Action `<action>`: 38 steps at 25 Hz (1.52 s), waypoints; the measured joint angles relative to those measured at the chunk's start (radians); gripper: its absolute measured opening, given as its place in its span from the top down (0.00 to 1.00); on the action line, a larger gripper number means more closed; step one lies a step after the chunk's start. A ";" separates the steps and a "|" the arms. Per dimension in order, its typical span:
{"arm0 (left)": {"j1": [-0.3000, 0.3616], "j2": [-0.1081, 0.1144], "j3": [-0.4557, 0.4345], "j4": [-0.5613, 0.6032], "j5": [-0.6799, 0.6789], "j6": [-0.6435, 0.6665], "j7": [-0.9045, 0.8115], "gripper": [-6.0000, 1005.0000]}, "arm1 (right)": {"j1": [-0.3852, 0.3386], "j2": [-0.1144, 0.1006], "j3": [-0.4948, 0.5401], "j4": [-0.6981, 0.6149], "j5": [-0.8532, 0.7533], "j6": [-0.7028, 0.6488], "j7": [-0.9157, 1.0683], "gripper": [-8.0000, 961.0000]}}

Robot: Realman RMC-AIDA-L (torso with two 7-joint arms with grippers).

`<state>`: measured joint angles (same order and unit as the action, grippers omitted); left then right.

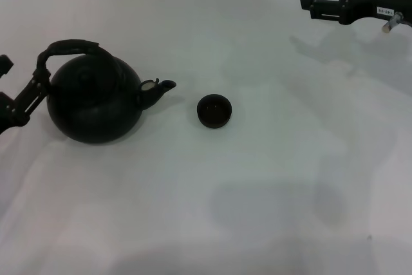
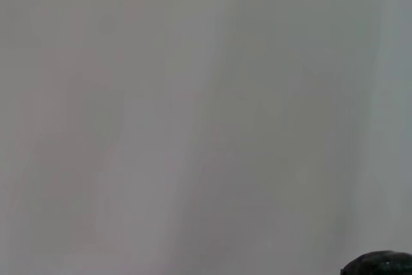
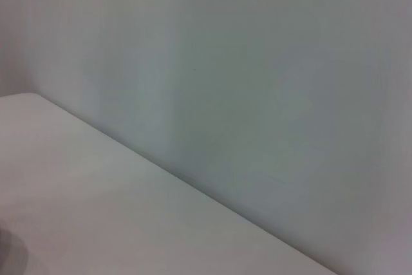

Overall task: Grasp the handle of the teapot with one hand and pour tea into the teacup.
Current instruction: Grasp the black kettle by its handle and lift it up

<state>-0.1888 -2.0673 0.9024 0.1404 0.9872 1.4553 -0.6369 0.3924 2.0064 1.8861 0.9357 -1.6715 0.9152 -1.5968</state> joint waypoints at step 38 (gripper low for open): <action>-0.043 -0.021 -0.002 0.026 0.083 -0.127 -0.118 0.53 | 0.000 0.000 0.005 -0.037 -0.001 -0.007 -0.027 0.12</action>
<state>-0.2320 -2.0878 0.9007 0.1660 1.0699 1.3285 -0.7549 0.3926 2.0062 1.8914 0.8983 -1.6728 0.9080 -1.6236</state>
